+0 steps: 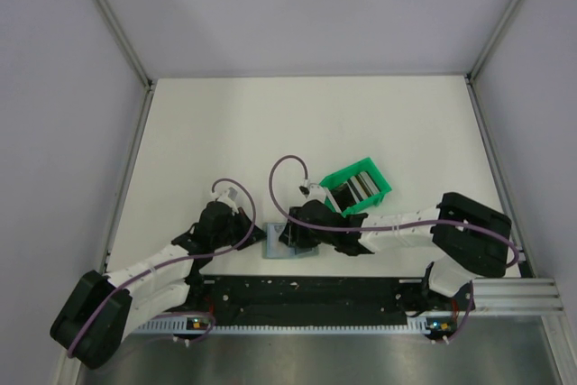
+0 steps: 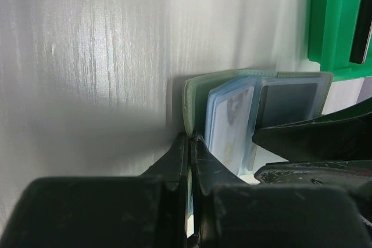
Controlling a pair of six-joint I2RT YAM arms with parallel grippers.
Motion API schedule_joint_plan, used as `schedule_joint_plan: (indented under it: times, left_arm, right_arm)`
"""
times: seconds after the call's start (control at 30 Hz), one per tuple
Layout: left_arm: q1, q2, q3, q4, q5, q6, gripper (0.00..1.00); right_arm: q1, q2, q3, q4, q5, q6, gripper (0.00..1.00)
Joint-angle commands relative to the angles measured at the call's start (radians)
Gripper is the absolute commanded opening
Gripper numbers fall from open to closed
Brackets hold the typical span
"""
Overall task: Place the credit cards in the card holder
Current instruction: Insert the credit card into the card holder.
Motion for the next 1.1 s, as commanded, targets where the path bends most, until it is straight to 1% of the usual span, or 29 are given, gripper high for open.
schedule_joint_plan:
  times: [0.0, 0.17, 0.37, 0.63, 0.8, 0.87, 0.93, 1.07]
  left_arm:
    - [0.002, 0.001, -0.018, 0.005, -0.005, 0.015, 0.0]
    - [0.002, 0.001, -0.016, 0.004, -0.005, 0.014, 0.0]
    - [0.002, 0.001, -0.018, 0.004, -0.005, 0.014, 0.0]
    - [0.002, 0.001, -0.018, 0.004, -0.007, 0.015, 0.0]
    - [0.002, 0.001, -0.016, 0.002, -0.007, 0.015, 0.0]
    - [0.002, 0.001, -0.016, 0.0, -0.007, 0.015, 0.0]
    - [0.002, 0.0, -0.015, 0.0, -0.008, 0.012, 0.0]
    - [0.002, 0.0, -0.012, -0.001, -0.008, 0.015, 0.0]
  right_arm:
    - [0.0, -0.03, 0.006, 0.016, 0.03, 0.014, 0.42]
    - [0.0, 0.01, 0.033, 0.003, 0.005, 0.017, 0.42]
    - [0.0, 0.027, 0.053, -0.041, 0.013, 0.019, 0.43]
    - [0.0, 0.021, 0.024, 0.086, -0.045, -0.012, 0.41]
    - [0.0, -0.025, -0.014, 0.145, -0.038, -0.024, 0.41]
    - [0.0, -0.054, -0.017, 0.109, -0.004, -0.043, 0.44]
    - [0.0, -0.086, -0.008, 0.034, 0.059, -0.054, 0.46]
    - [0.0, -0.151, 0.01, -0.093, 0.166, -0.101, 0.49]
